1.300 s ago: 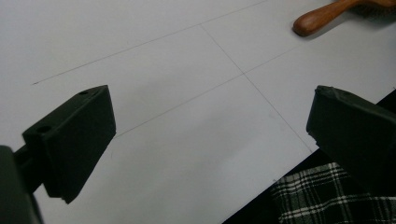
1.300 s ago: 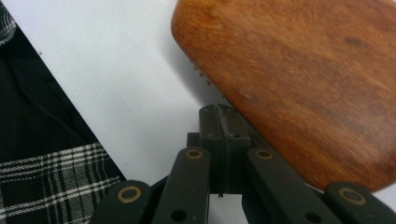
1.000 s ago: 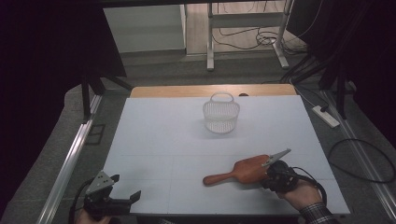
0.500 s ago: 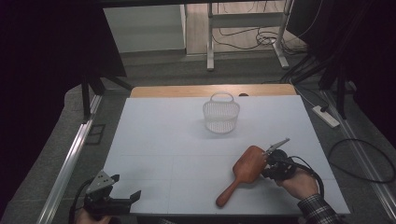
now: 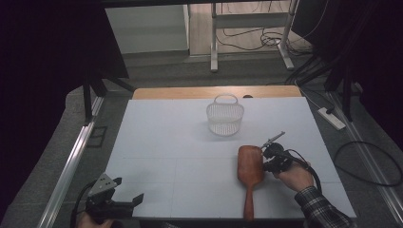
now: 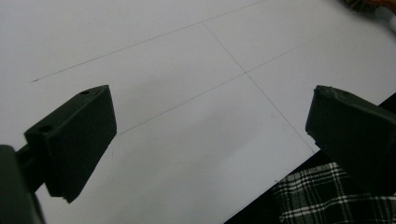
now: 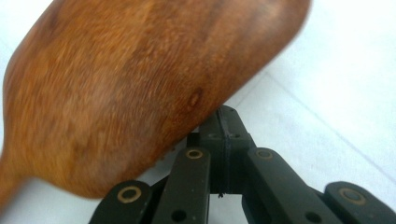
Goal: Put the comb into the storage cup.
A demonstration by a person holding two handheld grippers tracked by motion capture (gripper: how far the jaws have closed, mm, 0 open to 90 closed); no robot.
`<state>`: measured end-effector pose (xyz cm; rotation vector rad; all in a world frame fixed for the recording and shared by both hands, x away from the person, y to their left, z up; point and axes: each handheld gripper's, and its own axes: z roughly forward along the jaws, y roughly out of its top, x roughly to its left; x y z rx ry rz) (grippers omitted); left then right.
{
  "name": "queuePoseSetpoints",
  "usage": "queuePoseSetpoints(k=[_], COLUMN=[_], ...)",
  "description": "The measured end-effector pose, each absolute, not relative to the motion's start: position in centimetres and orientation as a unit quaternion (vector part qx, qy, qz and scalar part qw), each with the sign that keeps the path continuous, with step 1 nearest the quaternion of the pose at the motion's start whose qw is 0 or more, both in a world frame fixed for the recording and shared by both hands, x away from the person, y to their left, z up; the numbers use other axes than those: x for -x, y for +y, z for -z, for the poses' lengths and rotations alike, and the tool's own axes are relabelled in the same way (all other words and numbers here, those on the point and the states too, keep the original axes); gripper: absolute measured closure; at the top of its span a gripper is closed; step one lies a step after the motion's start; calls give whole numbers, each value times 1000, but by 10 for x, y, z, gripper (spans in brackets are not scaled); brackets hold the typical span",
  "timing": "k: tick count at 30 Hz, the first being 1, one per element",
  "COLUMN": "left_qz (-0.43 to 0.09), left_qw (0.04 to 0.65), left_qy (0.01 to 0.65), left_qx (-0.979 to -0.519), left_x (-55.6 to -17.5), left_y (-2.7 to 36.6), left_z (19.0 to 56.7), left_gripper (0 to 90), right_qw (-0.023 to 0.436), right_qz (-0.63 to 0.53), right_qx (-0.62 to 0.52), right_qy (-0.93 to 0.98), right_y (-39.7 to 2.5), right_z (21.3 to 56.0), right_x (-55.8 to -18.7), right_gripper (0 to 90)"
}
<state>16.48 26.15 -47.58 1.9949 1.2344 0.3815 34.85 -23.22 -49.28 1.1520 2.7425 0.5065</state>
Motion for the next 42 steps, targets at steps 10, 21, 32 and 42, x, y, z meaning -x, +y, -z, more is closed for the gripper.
queuePoseSetpoints(k=[10, 21, 32, 42], left_qz=[-149, -149, -149, -151], left_qw=[372, 370, 370, 370], left_qy=[482, 481, 480, 480], left_qx=[-780, -781, -781, -781], left_x=[-165, -165, -165, -165], left_y=[261, 261, 261, 261], left_z=[476, 476, 476, 476], left_gripper=[30, 31, 31, 32], right_qw=[69, 71, 76, 95], right_qz=[-169, -174, -173, -188], right_qx=[-378, -366, -352, -354], right_qy=[908, 911, 917, 911], right_y=[-216, -200, -182, -188], right_z=[496, 497, 499, 491], right_x=[-365, -376, -382, -379], right_gripper=[899, 899, 900, 898])
